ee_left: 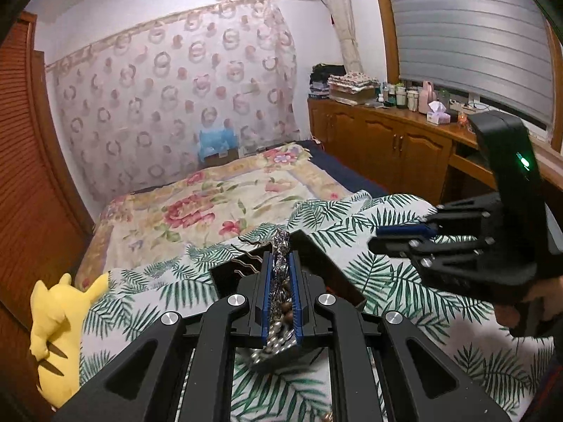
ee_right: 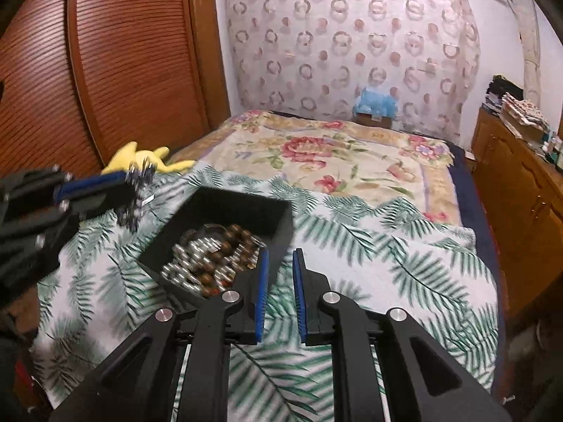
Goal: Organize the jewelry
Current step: 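Lower the hair pin and bead bracelet into the black box while both tools open, then grasp a small silver earring with the right tool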
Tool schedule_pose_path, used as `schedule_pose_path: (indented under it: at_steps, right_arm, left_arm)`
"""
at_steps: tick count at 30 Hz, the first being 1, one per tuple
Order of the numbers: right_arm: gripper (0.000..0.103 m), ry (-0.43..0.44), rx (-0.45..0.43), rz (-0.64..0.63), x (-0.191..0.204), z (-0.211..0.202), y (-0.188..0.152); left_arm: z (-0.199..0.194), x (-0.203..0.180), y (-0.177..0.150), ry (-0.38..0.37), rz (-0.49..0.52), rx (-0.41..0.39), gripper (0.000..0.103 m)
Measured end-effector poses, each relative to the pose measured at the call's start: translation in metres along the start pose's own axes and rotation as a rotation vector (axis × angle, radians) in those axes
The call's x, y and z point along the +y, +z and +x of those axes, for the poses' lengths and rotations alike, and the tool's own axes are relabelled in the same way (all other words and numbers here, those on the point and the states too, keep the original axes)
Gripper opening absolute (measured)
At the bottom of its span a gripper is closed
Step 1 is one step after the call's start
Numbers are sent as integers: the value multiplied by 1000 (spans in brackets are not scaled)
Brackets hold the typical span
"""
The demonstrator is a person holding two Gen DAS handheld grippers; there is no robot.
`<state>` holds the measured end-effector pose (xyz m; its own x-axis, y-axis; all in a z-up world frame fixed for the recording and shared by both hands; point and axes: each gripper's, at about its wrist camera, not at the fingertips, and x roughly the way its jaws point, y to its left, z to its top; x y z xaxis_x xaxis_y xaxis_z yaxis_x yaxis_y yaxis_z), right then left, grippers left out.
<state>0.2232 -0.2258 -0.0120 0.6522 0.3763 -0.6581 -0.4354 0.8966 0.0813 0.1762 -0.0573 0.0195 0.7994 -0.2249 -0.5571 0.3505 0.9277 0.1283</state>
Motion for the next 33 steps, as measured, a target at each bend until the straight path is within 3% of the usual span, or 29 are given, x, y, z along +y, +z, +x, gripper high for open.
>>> schedule_pose_path:
  at_steps: [10, 15, 17, 21, 23, 27, 33]
  right_arm:
    - [16, -5, 23, 21, -16, -3, -25]
    - [16, 3, 25, 7, -9, -5, -32]
    - [16, 2, 27, -4, -5, -6, -35]
    - [16, 18, 28, -25, 9, -8, -44]
    - [16, 23, 33, -33, 14, -8, -49]
    - [23, 26, 48, -52, 24, -5, -63]
    - [24, 40, 76, -50, 28, -1, -75]
  left_arm:
    - [49, -12, 2, 30, -5, 77, 9]
    - [48, -4, -7, 20, -42, 86, 12]
    - [43, 2, -10, 21, -60, 80, 33]
    - [29, 12, -24, 12, -90, 78, 37]
    - [21, 14, -34, 15, -88, 76, 51]
    - [6, 14, -53, 19, -82, 78, 60]
    - [-9, 17, -82, 13, -96, 109, 77]
